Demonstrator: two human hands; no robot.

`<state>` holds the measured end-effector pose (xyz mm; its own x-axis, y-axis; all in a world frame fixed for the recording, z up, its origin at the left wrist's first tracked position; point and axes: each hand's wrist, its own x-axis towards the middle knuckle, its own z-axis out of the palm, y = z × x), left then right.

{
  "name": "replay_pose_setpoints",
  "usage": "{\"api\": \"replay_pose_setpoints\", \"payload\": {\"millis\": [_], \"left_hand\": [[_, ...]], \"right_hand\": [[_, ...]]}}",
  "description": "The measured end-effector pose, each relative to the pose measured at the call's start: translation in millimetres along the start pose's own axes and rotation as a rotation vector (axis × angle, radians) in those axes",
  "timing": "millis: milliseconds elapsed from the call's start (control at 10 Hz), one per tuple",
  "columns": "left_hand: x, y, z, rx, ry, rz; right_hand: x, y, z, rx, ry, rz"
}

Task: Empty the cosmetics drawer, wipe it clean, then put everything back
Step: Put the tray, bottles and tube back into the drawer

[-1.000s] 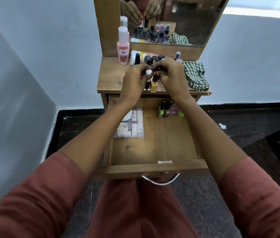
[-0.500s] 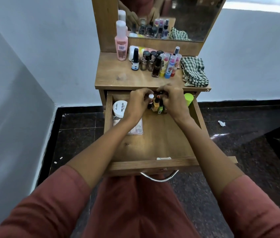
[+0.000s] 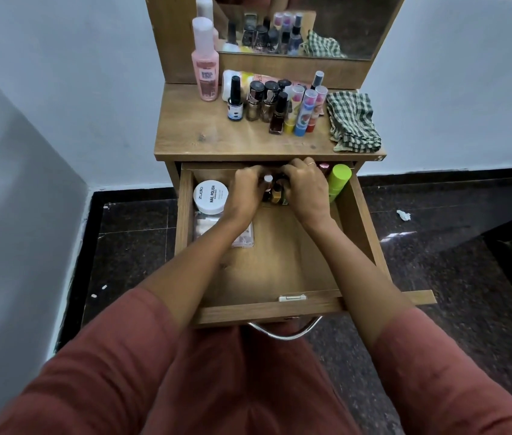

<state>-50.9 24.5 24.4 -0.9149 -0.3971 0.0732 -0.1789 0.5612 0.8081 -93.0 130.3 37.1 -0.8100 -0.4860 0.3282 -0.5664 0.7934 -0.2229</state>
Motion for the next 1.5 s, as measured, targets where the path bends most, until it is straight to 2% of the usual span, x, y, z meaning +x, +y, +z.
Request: {"api": "replay_pose_setpoints", "payload": {"millis": [500, 600, 800, 900, 1000, 1100, 1200, 1300, 1400, 1500], "left_hand": [[-12, 17, -9, 0.045, 0.059, 0.068], [-14, 22, -14, 0.029, 0.069, 0.071], [-11, 54, -29, -0.005, 0.152, 0.241], [2, 78, -34, 0.032, 0.189, 0.352], [18, 97, -32, 0.146, 0.209, 0.388], [21, 120, -38, 0.314, 0.209, 0.366], [-4, 175, -47, 0.406, -0.047, 0.344], [-6, 185, -52, 0.473, -0.038, 0.394], [33, 122, -27, 0.417, 0.191, 0.348], [38, 111, -22, 0.38, 0.166, 0.384]], "right_hand": [[-7, -3, -13, 0.019, 0.035, -0.028], [-8, -5, -21, 0.078, 0.084, -0.01], [10, -3, -57, 0.328, 0.179, 0.114], [31, 2, -73, 0.445, 0.245, 0.187], [34, 3, -96, 0.497, 0.276, 0.196], [90, 36, -40, 0.507, 0.194, 0.147], [219, 183, 160, 0.595, 0.283, 0.161], [219, 183, 175, 0.703, 0.204, 0.114], [112, 69, -6, 0.467, 0.175, 0.111], [57, 21, -94, 0.371, 0.235, 0.085]]}}
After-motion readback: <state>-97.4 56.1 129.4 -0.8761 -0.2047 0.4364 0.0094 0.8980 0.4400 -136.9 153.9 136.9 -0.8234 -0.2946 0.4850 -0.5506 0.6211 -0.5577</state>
